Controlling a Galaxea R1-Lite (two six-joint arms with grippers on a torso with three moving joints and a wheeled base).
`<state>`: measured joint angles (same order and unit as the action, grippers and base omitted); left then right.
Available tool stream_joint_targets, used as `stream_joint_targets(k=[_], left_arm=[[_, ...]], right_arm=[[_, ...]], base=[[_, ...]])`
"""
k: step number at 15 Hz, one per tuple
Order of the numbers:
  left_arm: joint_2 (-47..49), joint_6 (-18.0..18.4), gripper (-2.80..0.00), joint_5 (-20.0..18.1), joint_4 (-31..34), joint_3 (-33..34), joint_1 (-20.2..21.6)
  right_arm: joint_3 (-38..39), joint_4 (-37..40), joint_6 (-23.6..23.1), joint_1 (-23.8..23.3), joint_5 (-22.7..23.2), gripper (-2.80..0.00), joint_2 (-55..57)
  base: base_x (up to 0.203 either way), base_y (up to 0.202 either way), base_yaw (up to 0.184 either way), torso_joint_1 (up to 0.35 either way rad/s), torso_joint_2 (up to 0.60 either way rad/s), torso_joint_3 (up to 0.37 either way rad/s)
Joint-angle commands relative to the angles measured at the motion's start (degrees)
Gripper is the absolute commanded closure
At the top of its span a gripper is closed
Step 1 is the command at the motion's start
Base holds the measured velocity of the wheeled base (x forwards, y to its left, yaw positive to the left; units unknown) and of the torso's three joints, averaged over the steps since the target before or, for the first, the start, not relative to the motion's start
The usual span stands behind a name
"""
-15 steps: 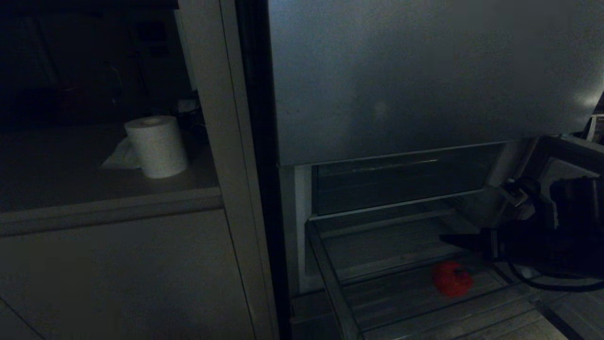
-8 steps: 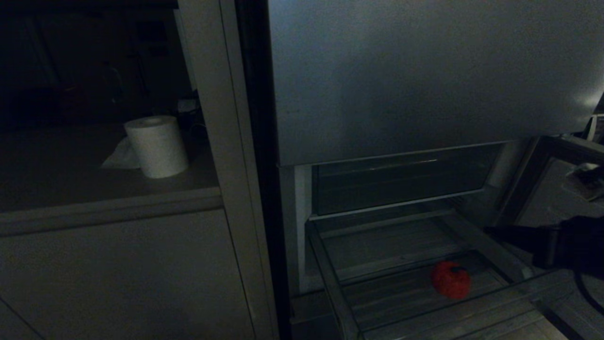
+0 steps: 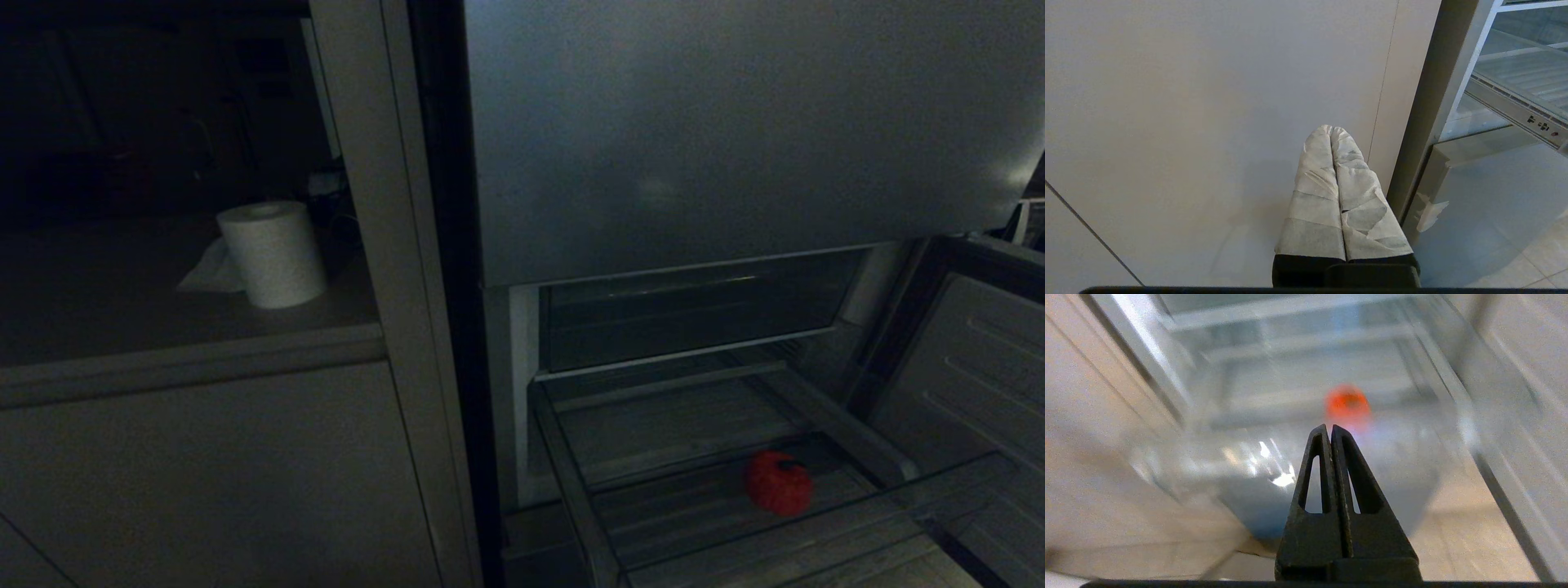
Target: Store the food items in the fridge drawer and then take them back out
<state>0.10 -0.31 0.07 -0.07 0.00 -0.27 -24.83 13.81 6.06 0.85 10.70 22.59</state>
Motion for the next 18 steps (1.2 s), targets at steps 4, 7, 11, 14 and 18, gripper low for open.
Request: stream_joint_targets(k=[4, 7, 11, 14, 18], left_arm=[[0.0, 0.0, 0.0, 0.0, 0.0, 0.0, 0.0], [0.0, 0.0, 0.0, 0.0, 0.0, 0.0, 0.0], [0.0, 0.0, 0.0, 0.0, 0.0, 0.0, 0.0], [0.0, 0.0, 0.0, 0.0, 0.0, 0.0, 0.0], [0.0, 0.0, 0.0, 0.0, 0.0, 0.0, 0.0]], right_arm=[[16.8, 3.6, -3.9, -0.3, -11.0, 0.0, -23.0], [19.3, 0.3, -12.8, -0.5, -8.3, 0.0, -22.7], [20.3, -1.6, -13.9, -0.7, -7.3, 0.0, -22.7], [22.4, -8.3, -13.2, -0.7, -7.4, 0.0, -20.2], [24.8, -13.3, -12.8, -0.8, -9.0, 0.0, -22.7]], base=[[0.0, 0.0, 0.0, 0.0, 0.0, 0.0], [0.0, 0.0, 0.0, 0.0, 0.0, 0.0], [0.0, 0.0, 0.0, 0.0, 0.0, 0.0], [0.0, 0.0, 0.0, 0.0, 0.0, 0.0], [0.0, 0.0, 0.0, 0.0, 0.0, 0.0]])
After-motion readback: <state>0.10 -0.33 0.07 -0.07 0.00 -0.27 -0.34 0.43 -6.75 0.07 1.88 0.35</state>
